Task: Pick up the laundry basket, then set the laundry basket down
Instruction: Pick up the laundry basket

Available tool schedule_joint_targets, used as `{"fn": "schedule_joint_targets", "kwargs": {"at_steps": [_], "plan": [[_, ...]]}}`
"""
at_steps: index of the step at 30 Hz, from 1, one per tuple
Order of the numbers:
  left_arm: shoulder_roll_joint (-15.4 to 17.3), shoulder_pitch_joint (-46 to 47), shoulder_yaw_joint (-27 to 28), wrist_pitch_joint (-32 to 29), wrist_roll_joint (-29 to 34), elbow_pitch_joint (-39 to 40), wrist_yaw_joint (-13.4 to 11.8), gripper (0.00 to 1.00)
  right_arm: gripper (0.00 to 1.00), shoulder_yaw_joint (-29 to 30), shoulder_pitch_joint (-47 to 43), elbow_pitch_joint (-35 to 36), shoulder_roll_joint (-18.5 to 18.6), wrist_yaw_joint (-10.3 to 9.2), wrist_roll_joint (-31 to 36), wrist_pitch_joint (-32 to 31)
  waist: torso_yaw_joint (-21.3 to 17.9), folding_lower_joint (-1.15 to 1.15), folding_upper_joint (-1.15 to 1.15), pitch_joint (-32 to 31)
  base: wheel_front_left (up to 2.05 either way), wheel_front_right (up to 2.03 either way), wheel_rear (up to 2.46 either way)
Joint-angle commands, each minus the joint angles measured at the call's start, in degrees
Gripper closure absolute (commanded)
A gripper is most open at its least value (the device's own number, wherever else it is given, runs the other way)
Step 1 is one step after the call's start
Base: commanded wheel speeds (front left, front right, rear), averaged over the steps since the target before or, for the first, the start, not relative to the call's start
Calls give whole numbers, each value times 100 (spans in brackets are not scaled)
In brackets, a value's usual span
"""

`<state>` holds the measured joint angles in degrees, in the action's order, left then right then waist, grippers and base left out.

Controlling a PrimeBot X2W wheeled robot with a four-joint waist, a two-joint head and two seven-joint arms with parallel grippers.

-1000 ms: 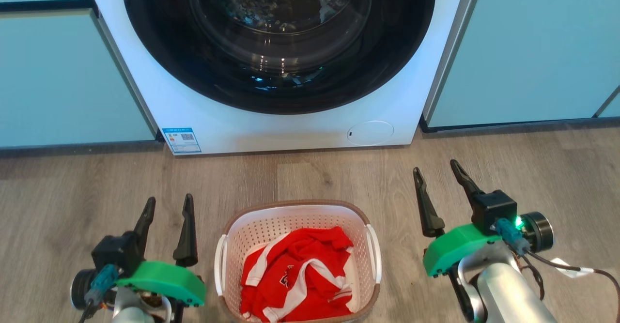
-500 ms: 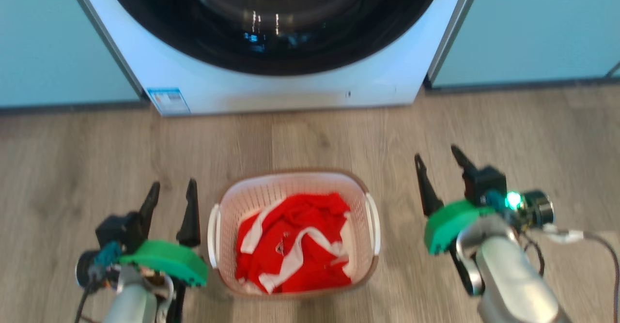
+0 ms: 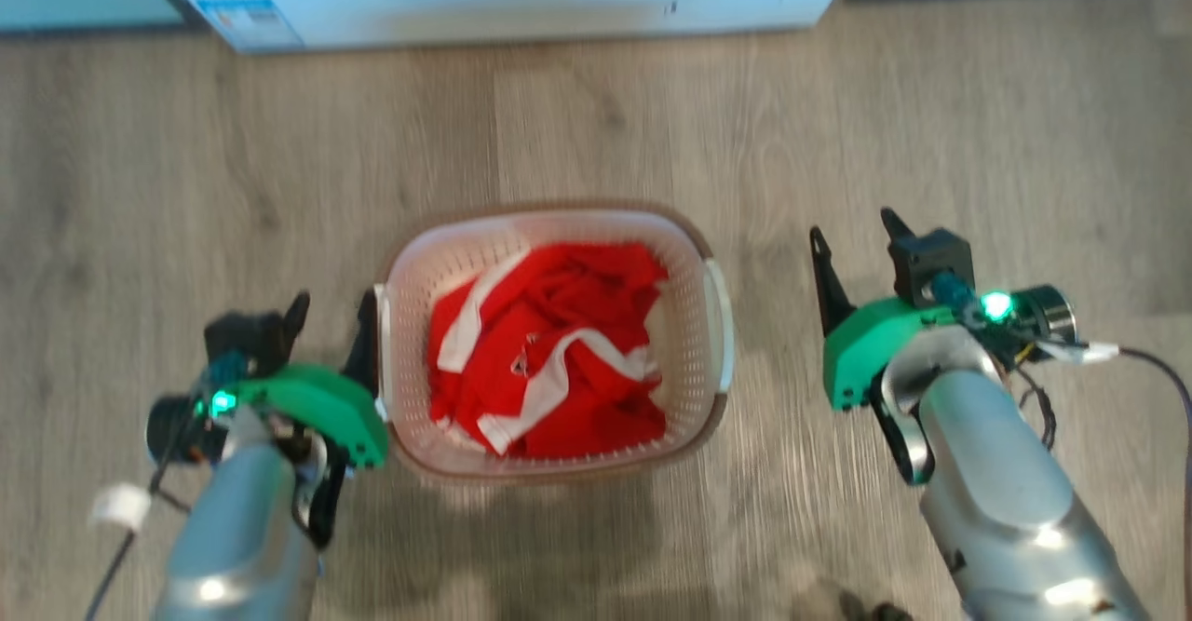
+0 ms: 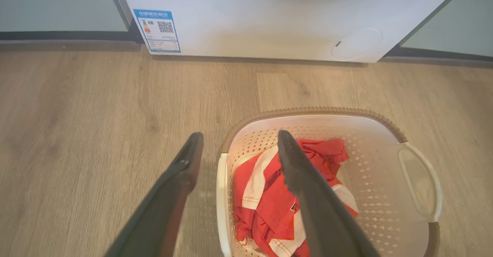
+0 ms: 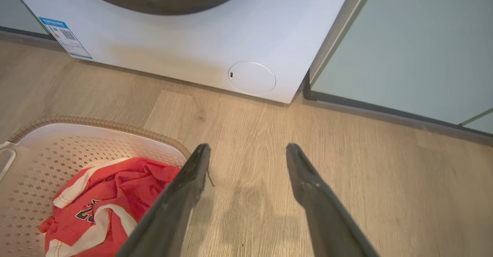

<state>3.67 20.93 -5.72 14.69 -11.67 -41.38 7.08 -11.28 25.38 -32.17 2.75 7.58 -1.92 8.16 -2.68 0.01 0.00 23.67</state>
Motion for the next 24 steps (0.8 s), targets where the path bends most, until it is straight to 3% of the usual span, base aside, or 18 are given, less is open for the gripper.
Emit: {"fn": "schedule_joint_targets", "kwargs": {"at_steps": [1, 10, 24], "plan": [[201, 245, 65, 30, 18, -72, 15, 0, 0, -138, 135, 45, 12, -9, -47, 24, -2, -1, 0, 440, 0, 0, 0], [323, 923, -596, 30, -292, -1141, 39, 0, 0, -402, 536, -620, 12, -9, -500, 28, 76, -1, 0, 1015, 0, 0, 0], [528, 1863, -1746, 30, -1075, -2052, 40, 0, 0, -1042, 1222, -1509, 12, -9, -1482, -246, 173, -1, 0, 1852, 0, 0, 0]]}}
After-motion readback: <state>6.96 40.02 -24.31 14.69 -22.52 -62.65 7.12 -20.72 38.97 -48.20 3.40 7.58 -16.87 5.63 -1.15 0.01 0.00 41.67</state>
